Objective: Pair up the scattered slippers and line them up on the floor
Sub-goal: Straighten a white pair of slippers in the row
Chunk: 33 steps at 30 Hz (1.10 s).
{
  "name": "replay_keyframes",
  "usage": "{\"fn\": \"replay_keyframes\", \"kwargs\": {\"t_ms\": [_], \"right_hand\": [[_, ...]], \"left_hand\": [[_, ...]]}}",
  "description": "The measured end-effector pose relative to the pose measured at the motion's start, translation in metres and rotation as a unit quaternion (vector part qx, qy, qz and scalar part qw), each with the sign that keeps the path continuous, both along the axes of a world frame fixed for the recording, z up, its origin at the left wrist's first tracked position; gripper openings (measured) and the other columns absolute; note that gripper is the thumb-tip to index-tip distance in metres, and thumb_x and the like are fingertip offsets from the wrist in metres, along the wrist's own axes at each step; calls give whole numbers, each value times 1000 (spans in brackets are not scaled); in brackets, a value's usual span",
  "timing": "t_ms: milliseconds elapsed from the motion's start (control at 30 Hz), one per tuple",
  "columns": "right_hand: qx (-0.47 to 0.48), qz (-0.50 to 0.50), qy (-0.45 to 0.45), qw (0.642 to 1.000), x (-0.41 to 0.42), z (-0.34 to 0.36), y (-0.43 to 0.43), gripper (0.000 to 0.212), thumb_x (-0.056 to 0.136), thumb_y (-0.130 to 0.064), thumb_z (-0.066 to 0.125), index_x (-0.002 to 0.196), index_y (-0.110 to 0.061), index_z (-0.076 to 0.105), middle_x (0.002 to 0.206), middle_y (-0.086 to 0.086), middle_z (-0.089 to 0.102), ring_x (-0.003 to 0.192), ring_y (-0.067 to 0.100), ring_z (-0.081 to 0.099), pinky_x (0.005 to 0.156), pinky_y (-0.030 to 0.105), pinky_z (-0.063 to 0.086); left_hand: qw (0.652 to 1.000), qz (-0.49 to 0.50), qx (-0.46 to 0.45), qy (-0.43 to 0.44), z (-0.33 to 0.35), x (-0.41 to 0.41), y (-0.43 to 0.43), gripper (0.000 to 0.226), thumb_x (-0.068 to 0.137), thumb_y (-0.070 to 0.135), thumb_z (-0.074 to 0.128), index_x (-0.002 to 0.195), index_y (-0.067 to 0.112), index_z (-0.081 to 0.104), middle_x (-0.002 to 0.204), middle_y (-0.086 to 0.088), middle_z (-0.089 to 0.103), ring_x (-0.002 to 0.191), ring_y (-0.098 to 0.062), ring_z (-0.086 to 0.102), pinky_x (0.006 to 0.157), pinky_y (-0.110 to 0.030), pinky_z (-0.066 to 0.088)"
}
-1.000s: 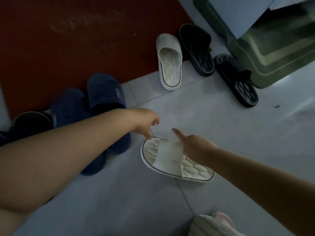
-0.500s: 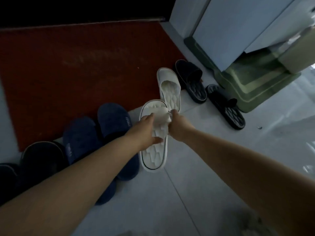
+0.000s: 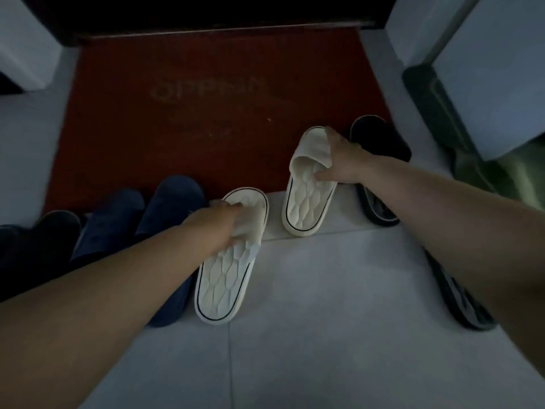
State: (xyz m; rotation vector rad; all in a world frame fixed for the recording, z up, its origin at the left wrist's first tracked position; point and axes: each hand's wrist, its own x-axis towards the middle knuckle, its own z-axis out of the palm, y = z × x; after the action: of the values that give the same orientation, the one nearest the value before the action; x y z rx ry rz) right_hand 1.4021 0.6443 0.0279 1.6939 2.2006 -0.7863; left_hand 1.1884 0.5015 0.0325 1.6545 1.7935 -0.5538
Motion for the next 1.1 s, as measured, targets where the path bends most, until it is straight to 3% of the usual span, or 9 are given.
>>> {"fn": "replay_keyframes", "kwargs": {"t_ms": [133, 233, 300, 433, 600, 733, 833, 967, 1100], "right_hand": [[-10, 6, 17, 1000, 2, -16, 1, 93, 83, -19, 62, 147, -23, -5, 155, 10, 16, 136, 41, 22, 96, 50, 40], [-24, 61, 21, 998, 19, -14, -37, 93, 83, -15, 63, 147, -24, -4, 152, 13, 20, 132, 41, 28, 96, 50, 40], [-20, 94, 71, 993, 31, -20, -77, 95, 80, -17, 67, 147, -22, 1, 150, 12, 26, 129, 37, 33, 98, 48, 39], [13, 40, 171, 984, 34, -35, -127, 84, 77, -12, 66, 144, -22, 15, 141, 4, 40, 124, 28, 38, 94, 44, 42], [-27, 40, 231, 972, 35, -14, -141, 74, 82, -17, 64, 143, -16, 22, 142, 12, 35, 122, 30, 46, 100, 43, 43], [34, 19, 183, 982, 57, -1, -132, 66, 86, -22, 60, 143, -14, 25, 145, 11, 32, 128, 28, 42, 104, 35, 37], [58, -64, 126, 988, 91, -1, -103, 65, 86, -20, 60, 141, -10, 28, 143, 16, 34, 129, 32, 40, 107, 37, 35], [106, -126, 54, 985, 127, 6, -54, 65, 86, -21, 59, 141, -12, 26, 143, 15, 36, 126, 34, 42, 102, 39, 37], [110, -95, 7, 989, 134, 5, -4, 74, 88, -20, 55, 147, -19, 10, 149, 13, 30, 128, 40, 38, 104, 44, 37]], "left_hand": [[993, 117, 25, -15, 9, 12, -18, 60, 91, 14, 51, 144, 19, 25, 145, -13, 38, 123, -32, 48, 99, -45, 45], [982, 178, 57, -12, 14, 23, -33, 58, 92, 20, 49, 144, 18, 24, 145, -14, 37, 127, -31, 44, 102, -41, 41], [982, 177, 63, -13, 11, 29, -39, 61, 91, 26, 51, 145, 19, 23, 145, -14, 35, 128, -31, 43, 102, -40, 40], [987, 137, 60, -52, 3, 21, -45, 72, 85, 31, 61, 145, 24, 21, 145, -12, 36, 127, -28, 44, 104, -38, 39], [986, 94, 32, -135, 1, 7, -56, 76, 85, 28, 63, 146, 27, 18, 150, -3, 33, 135, -19, 36, 109, -28, 30], [985, 112, 49, -121, 2, 8, -52, 83, 78, 40, 68, 145, 26, 21, 149, -4, 35, 134, -23, 37, 107, -32, 33], [978, 145, 97, -115, 2, 11, -44, 90, 71, 49, 71, 144, 23, 25, 147, -6, 39, 134, -27, 36, 111, -39, 32], [981, 80, 129, -119, 2, 26, -47, 84, 75, 49, 67, 144, 25, 25, 151, -8, 32, 138, -29, 29, 114, -42, 26], [980, 29, 137, -142, 3, 41, -49, 82, 75, 42, 69, 143, 29, 25, 151, -6, 31, 139, -26, 26, 114, -40, 24]]}}
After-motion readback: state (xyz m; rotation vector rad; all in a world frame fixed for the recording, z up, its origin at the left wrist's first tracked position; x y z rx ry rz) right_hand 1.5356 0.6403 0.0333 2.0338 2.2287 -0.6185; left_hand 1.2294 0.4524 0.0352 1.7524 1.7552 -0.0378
